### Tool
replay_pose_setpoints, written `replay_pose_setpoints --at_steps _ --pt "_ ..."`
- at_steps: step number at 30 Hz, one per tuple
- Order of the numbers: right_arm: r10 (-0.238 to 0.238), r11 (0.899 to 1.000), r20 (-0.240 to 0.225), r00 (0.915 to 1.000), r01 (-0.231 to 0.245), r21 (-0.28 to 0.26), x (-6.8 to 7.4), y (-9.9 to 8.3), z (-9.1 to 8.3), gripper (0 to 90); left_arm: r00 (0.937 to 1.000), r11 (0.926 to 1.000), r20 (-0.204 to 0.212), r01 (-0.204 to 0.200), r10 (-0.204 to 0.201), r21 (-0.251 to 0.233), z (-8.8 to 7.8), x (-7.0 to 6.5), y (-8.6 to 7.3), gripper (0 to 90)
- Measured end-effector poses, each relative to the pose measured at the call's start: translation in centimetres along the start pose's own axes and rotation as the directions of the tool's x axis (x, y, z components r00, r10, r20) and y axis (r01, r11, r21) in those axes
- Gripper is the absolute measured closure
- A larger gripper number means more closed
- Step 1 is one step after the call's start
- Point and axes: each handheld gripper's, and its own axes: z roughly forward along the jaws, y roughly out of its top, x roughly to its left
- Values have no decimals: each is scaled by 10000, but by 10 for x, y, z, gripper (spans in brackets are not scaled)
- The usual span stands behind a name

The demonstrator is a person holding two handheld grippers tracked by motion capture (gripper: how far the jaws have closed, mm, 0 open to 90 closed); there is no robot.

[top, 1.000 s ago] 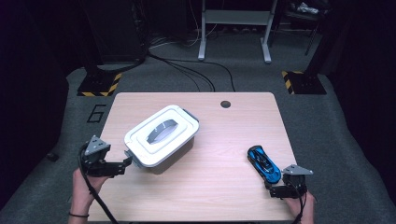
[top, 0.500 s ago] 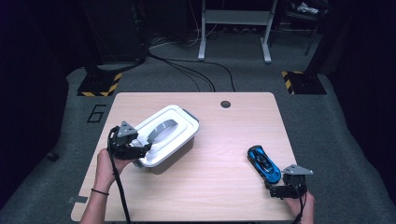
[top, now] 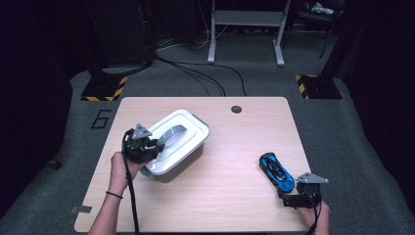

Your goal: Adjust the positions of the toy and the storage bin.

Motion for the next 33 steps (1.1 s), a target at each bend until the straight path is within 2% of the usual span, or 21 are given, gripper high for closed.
replay_pose_setpoints --at_steps 4,7,14,22,26,27,29,30,32,33 --pt "44 10000 0 10000 -44 26 0 0 0 4 9997 9997 104 226 -225 -124 2 -2 0 641" --pt "49 10000 4 10000 -49 23 0 0 0 4 9996 9996 139 240 -238 -129 4 -4 1 642" --pt "35 10000 28 10000 -35 20 0 0 0 7 9992 9991 103 390 -389 -155 12 -18 9 644" --pt "-5 10000 32 10000 5 5 0 0 0 10 9963 9958 203 838 -830 -381 26 -37 19 645" --pt "-18 10000 31 10000 18 11 -1 0 0 10 9965 9960 211 815 -808 -359 29 -40 21 638" --pt "2 10000 33 10000 -2 5 0 0 0 10 9964 9959 110 838 -835 -344 29 -40 21 601" --pt "-16 10000 30 10000 16 8 0 0 0 10 9959 9959 331 854 -844 -296 27 -38 21 558" --pt "-18 10000 29 10000 18 10 -1 0 0 10 9956 9960 417 847 -835 -287 26 -37 21 510" --pt "-6 10000 13 10000 6 6 0 0 0 10 9982 9982 96 600 -600 -32 23 -36 21 417" --pt "-19 10000 30 10000 19 8 0 0 0 10 9983 9983 60 585 -585 -15 22 -35 20 386"
